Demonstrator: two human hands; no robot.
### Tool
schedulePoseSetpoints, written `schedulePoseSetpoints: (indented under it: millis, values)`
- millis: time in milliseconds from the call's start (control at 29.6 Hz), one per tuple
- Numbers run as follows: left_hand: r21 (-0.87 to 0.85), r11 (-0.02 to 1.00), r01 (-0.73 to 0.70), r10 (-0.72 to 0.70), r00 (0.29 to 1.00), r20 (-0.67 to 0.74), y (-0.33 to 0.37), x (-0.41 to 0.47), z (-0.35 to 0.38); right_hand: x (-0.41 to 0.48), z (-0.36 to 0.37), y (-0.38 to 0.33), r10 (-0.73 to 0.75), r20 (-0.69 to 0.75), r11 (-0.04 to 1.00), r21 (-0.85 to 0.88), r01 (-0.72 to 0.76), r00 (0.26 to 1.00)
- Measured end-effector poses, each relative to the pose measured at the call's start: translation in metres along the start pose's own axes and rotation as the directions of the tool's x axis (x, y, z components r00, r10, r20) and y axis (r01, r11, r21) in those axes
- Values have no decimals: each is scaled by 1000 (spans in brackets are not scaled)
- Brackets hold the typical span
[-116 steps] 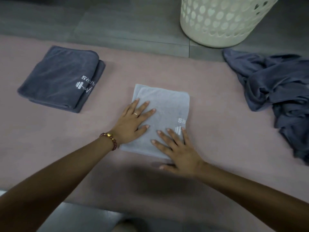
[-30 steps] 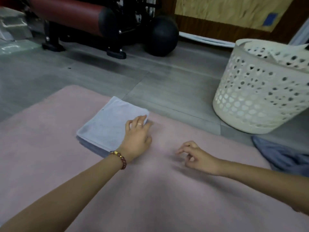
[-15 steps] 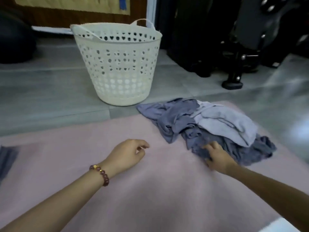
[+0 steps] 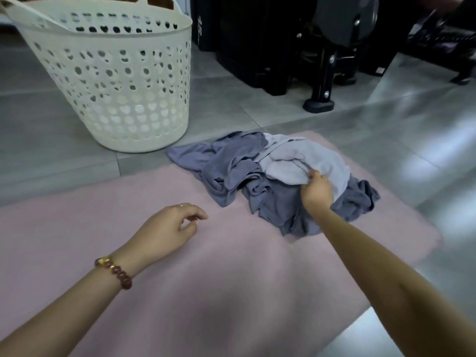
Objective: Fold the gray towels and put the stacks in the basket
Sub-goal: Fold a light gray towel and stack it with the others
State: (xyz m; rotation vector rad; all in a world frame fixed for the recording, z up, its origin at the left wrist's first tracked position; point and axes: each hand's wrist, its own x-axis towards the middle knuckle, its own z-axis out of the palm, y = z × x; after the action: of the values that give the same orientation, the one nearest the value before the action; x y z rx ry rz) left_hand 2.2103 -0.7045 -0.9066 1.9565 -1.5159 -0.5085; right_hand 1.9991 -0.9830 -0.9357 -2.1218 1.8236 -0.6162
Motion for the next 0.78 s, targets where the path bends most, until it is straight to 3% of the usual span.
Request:
schedulePoseSetpoints:
  millis: [68,169,237,304,372,440,473,507,575,609,676,744,778]
  values:
    - [-23,1000,-13,13,1000,5,1,-3,0,1,-7,-5,-30,20,994,110,28,999]
    - [-37,998,-51,51,999,-1,2,-5,0,-15,-22,-19,-162,223,942,325,84,961]
    - [-40,996,-75,73,997,-33,9,-6,0,-39,-39,-33,-344,364,905,375,202,866]
    - [-56,995,-78,76,997,-33,23,-8,-2,-71,-63,-52,-515,466,841,437,319,720]
    - [-33,993,-115,115,993,-7,32,-9,-2,-104,-87,-77,-625,547,737,649,189,557]
    - [-11,989,-144,144,990,3,41,-10,1,-133,-98,-99,-702,591,652,758,25,396]
    - [-92,990,-110,110,994,1,44,-12,3,-146,-98,-108,-726,599,623,781,-47,338]
    - [-245,969,-20,19,1000,-5,49,-15,3,-156,-96,-115,-747,594,584,801,-133,298]
    - [-512,855,83,-108,994,-19,57,-29,-2,-165,-87,-125,-737,579,525,815,-244,348]
    - [-553,831,65,-136,987,-89,60,-37,-7,-163,-80,-126,-727,565,531,823,-202,391]
    - [-680,730,64,-284,934,-217,57,-52,-23,-160,-68,-126,-740,520,606,791,88,427]
    - [-859,508,64,-437,878,-193,48,-63,-41,-160,-49,-118,-734,582,677,672,300,351]
    - [-916,398,40,-438,886,-152,43,-69,-50,-161,-39,-112,-709,642,700,586,409,293]
